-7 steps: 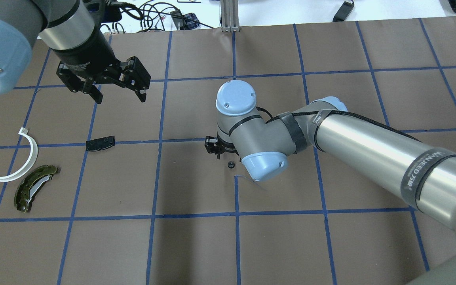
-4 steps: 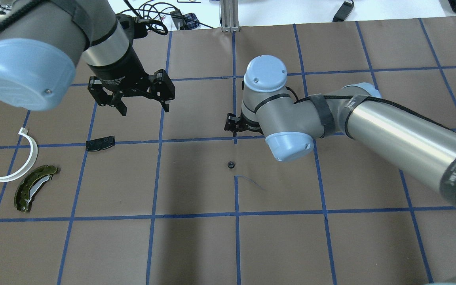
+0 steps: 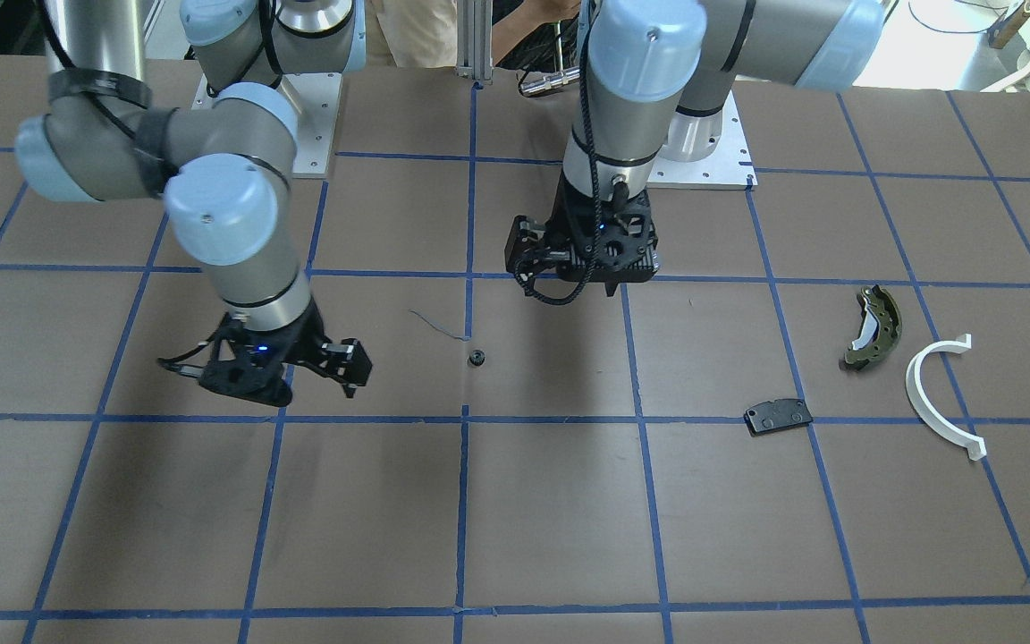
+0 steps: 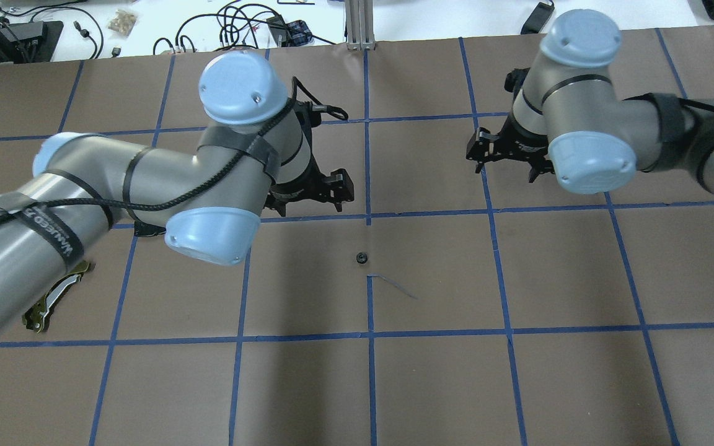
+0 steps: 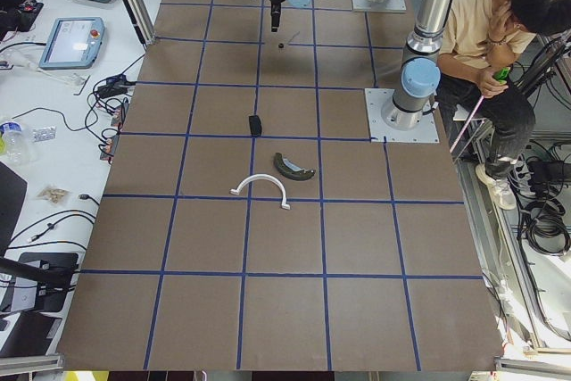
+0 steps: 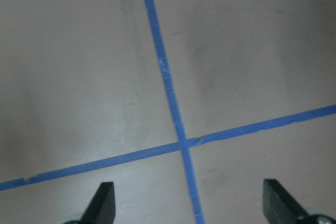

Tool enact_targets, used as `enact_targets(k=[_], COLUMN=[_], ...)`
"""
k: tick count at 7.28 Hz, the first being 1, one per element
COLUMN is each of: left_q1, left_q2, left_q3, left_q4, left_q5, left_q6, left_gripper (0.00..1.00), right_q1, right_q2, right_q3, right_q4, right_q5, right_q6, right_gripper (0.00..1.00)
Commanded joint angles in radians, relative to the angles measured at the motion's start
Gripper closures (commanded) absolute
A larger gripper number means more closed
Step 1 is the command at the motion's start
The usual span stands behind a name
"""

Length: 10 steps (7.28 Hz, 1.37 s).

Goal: Place bearing gear from tray to pile

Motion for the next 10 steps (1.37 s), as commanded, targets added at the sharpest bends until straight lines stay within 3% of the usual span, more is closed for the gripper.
enact_targets(k=[1,3,4,6,8,9,10], left_q1=[-0.065,-0.093,-0.104,-0.107,-0.107,-0.107,-0.107], left_q2=[-0.123,-0.2,-0.226,-0.256,-0.283,-0.282,-0.279], left_q3=[-0.031,-0.031,-0.026,-0.025,-0.02,-0.023,-0.02], left_q4=[0.098,0.155,0.163,0.2,0.214,0.215,0.215], left_q5=[0.001,0.003,0.009,0.009,0.01,0.012,0.012], left_q6=[-0.014,-0.046,-0.067,-0.067,-0.07,-0.07,-0.07], left_gripper=[0.0,0.0,0.0,0.0,0.01,0.2,0.63], right_q1=[-0.221,-0.403,-0.46,-0.51,-0.585,-0.64,-0.651], right_q2=[-0.019,-0.016,-0.016,-0.01,0.001,0.033,0.092], right_q3=[-0.003,-0.012,-0.028,-0.032,-0.038,-0.06,-0.112], right_q4=[0.017,0.078,0.089,0.091,0.089,0.088,0.085], right_q5=[0.001,-0.001,-0.044,-0.14,-0.122,-0.124,-0.127], right_q6=[-0.288,-0.511,-0.581,-0.638,-0.653,-0.754,-0.784], right_gripper=[0.0,0.0,0.0,0.0,0.0,0.0,0.0])
